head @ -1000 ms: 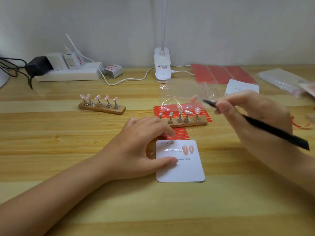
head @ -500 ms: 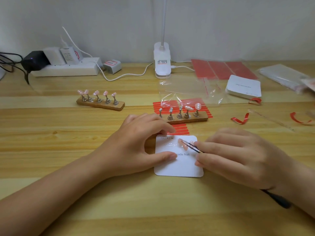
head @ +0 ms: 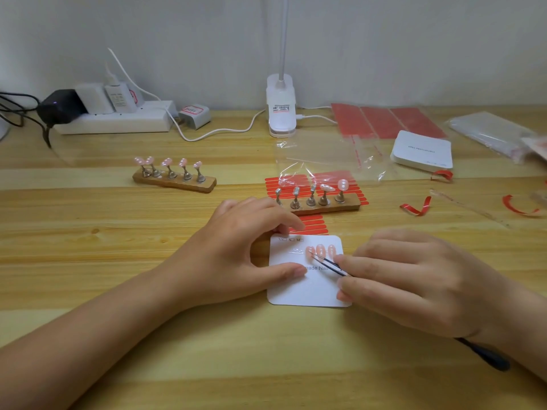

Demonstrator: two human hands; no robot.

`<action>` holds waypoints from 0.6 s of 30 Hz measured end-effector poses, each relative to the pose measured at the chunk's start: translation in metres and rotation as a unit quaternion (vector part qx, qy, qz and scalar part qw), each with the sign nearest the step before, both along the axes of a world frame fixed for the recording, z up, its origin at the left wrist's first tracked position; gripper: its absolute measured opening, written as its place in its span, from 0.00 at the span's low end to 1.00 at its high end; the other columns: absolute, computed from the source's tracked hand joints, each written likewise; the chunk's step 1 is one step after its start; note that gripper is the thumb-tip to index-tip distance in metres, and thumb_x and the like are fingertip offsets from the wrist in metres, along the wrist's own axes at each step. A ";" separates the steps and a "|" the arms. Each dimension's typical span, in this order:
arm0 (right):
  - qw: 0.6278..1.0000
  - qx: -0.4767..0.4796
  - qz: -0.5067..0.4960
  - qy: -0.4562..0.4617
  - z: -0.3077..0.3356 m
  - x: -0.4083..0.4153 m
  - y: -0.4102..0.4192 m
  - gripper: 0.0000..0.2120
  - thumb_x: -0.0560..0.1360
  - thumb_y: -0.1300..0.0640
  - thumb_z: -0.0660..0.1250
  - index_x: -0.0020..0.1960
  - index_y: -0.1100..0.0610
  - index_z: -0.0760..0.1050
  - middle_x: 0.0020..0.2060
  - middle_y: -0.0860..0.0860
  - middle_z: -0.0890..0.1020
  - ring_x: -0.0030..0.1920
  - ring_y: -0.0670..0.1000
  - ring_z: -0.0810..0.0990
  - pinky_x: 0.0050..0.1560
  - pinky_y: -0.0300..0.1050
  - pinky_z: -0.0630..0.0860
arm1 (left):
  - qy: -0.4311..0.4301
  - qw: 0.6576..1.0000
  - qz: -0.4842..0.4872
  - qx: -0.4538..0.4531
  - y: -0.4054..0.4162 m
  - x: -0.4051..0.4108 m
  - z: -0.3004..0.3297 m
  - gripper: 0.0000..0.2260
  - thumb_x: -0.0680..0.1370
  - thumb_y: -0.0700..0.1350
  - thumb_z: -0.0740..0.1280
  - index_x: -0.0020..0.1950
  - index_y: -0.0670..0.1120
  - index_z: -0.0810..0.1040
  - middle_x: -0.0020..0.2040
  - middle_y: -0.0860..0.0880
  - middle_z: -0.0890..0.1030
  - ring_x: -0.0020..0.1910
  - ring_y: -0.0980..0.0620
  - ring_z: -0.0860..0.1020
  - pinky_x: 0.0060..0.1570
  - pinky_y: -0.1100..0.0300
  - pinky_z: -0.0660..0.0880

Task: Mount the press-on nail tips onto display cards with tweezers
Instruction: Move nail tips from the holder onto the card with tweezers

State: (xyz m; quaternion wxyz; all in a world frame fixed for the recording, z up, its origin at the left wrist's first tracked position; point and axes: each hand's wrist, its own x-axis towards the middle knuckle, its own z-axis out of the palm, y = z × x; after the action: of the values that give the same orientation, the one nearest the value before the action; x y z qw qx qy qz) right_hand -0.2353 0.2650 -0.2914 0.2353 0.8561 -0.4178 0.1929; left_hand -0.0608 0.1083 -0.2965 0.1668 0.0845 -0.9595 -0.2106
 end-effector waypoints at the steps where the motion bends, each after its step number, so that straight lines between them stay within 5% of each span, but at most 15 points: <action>1: 1.000 0.000 0.000 -0.003 -0.001 0.000 0.000 0.21 0.80 0.63 0.55 0.35 0.65 0.81 0.32 0.58 0.81 0.29 0.57 0.78 0.31 0.49 0.75 | 0.000 1.000 0.000 0.000 0.000 0.000 0.000 0.18 0.70 0.63 0.63 0.55 0.56 0.75 0.49 0.60 0.75 0.52 0.63 0.72 0.56 0.63 0.61; 7: 0.999 -0.003 -0.020 -0.037 -0.004 -0.002 -0.003 0.13 0.75 0.61 0.64 0.34 0.63 0.80 0.32 0.56 0.81 0.30 0.57 0.77 0.31 0.49 0.74 | 0.006 1.000 -0.001 0.007 0.000 -0.001 0.000 0.18 0.70 0.62 0.64 0.56 0.56 0.74 0.48 0.60 0.76 0.52 0.62 0.73 0.56 0.60 0.63; 10: 0.989 0.003 -0.028 -0.142 -0.002 -0.002 0.001 0.14 0.75 0.57 0.64 0.36 0.62 0.81 0.33 0.54 0.82 0.31 0.55 0.79 0.31 0.47 0.74 | 0.008 1.000 -0.002 0.007 0.000 0.000 0.000 0.18 0.70 0.62 0.64 0.56 0.55 0.74 0.48 0.60 0.76 0.51 0.62 0.73 0.56 0.59 0.63; 15: 0.898 0.020 -0.111 -0.425 0.004 0.005 0.005 0.20 0.80 0.41 0.48 0.51 0.51 0.74 0.36 0.46 0.82 0.31 0.41 0.80 0.30 0.38 0.75 | -0.001 1.000 -0.021 0.023 -0.001 0.000 0.001 0.20 0.70 0.61 0.64 0.58 0.55 0.73 0.49 0.60 0.75 0.53 0.65 0.71 0.58 0.66 0.59; 18: 0.885 0.066 -0.194 -0.417 0.003 0.005 0.000 0.18 0.79 0.43 0.55 0.41 0.52 0.77 0.34 0.41 0.80 0.32 0.40 0.79 0.32 0.38 0.73 | 0.001 0.998 -0.031 0.045 -0.001 0.001 0.003 0.20 0.69 0.61 0.66 0.59 0.59 0.69 0.50 0.60 0.75 0.54 0.67 0.69 0.58 0.68 0.58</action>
State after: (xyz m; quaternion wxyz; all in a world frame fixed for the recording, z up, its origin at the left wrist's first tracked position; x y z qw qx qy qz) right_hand -0.2299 0.2646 -0.2882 0.0143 0.6121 -0.6467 0.4549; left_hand -0.0602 0.1075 -0.2936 0.1577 0.0624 -0.9508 -0.2591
